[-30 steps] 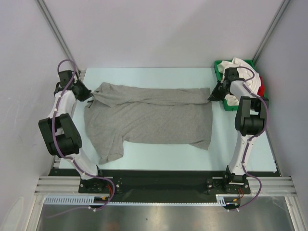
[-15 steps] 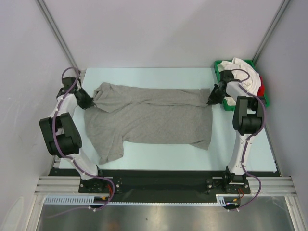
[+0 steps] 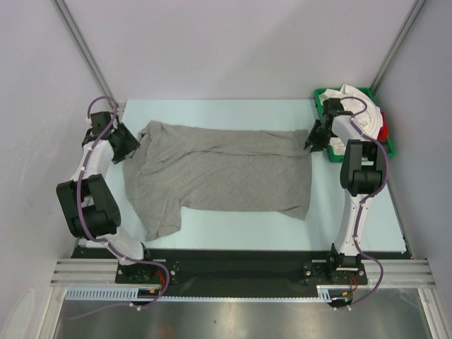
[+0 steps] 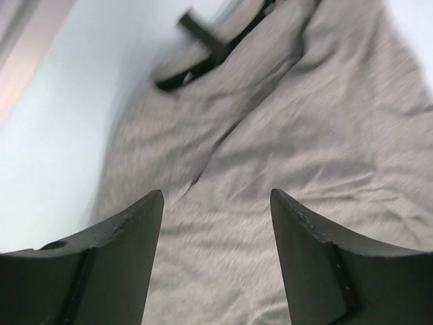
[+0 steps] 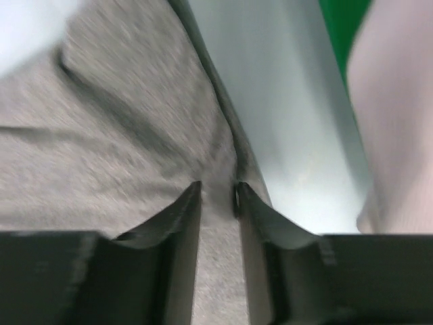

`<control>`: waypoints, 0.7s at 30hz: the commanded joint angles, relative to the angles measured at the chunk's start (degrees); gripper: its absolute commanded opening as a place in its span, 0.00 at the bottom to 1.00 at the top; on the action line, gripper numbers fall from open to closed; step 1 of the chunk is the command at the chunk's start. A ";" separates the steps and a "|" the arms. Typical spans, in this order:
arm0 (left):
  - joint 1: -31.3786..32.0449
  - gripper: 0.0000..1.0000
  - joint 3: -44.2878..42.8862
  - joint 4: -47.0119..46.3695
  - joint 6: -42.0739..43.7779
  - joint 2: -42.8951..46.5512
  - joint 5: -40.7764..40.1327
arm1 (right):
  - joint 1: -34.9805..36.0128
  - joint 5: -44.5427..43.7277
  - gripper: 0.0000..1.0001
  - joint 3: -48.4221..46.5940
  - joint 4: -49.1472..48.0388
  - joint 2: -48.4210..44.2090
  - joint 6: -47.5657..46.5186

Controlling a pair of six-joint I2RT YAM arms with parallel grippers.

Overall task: Fold and stack the t-shirts
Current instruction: Fold the tshirt

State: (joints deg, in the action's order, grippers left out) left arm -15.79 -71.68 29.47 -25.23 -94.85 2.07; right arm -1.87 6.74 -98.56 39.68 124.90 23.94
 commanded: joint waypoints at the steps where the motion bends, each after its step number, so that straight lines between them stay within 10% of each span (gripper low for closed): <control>1: 3.65 0.69 -6.26 -8.63 4.05 -2.59 -1.01 | 0.81 -0.59 0.36 -6.10 1.45 1.39 -0.65; 13: 9.55 0.58 -39.30 -4.26 7.93 -32.32 -9.61 | 4.59 3.28 0.49 -16.13 4.26 3.68 -0.65; 21: 10.08 0.49 -43.01 -4.78 5.99 -36.90 -9.27 | 5.03 3.28 0.49 -15.87 4.35 3.24 -1.62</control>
State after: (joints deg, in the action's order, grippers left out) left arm -5.63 -110.63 24.99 -18.98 -131.68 -5.93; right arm 3.40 9.93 -112.53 43.07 127.96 23.42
